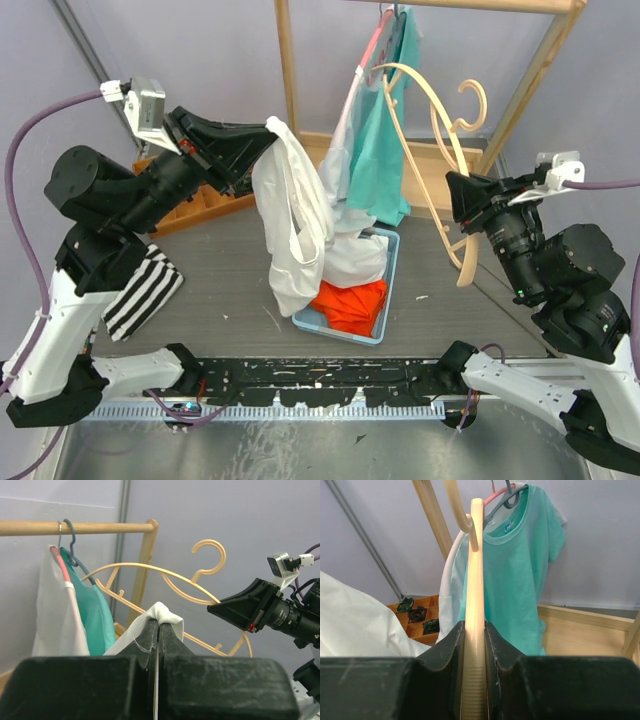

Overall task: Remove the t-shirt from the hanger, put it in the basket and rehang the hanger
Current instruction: Place the T-shirt in the bin.

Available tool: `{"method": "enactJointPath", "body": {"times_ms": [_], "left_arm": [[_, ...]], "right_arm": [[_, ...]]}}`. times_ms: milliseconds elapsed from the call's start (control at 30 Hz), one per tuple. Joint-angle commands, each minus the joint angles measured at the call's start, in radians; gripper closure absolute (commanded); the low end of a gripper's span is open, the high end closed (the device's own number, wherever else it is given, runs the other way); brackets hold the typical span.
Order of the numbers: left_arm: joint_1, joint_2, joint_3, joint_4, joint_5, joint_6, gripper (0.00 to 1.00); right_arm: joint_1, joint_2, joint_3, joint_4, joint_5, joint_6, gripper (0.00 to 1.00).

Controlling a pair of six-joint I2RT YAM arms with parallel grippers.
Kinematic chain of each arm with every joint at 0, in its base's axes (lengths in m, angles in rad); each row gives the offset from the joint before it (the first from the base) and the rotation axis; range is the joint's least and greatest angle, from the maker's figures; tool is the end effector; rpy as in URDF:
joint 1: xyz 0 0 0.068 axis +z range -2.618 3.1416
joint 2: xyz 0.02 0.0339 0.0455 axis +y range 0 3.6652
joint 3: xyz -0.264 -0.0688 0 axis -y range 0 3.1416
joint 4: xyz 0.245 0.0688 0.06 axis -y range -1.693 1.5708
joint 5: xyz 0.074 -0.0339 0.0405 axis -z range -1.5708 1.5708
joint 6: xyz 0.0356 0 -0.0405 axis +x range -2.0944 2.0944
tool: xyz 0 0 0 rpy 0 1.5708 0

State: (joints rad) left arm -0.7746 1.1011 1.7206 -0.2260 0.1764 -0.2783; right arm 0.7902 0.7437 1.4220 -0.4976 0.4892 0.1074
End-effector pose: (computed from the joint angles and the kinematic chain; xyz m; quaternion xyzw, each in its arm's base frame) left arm 0.1142 -0.1205 0.5818 0.2069 0.5181 -0.4586 0.6917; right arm 0.0700 0.0469 0.5116 -0.0328 0.6478 0.1836 0.7387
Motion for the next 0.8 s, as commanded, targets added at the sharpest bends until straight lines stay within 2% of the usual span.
{"method": "enactJointPath", "body": {"times_ms": [0, 267, 767], "left_arm": [[0.002, 0.011, 0.038, 0.061, 0.108, -0.084, 1.0], [-0.071, 0.051, -0.027, 0.1, 0.085, -0.099, 1.0], [-0.266, 0.19, -0.124, 0.093, -0.293, 0.084, 1.0]], "right_arm": [[0.004, -0.008, 0.064, 0.044, 0.073, -0.003, 0.99], [0.003, 0.003, 0.066, 0.037, 0.147, -0.01, 0.99], [0.004, -0.005, 0.06, 0.055, 0.203, -0.042, 0.99]]}}
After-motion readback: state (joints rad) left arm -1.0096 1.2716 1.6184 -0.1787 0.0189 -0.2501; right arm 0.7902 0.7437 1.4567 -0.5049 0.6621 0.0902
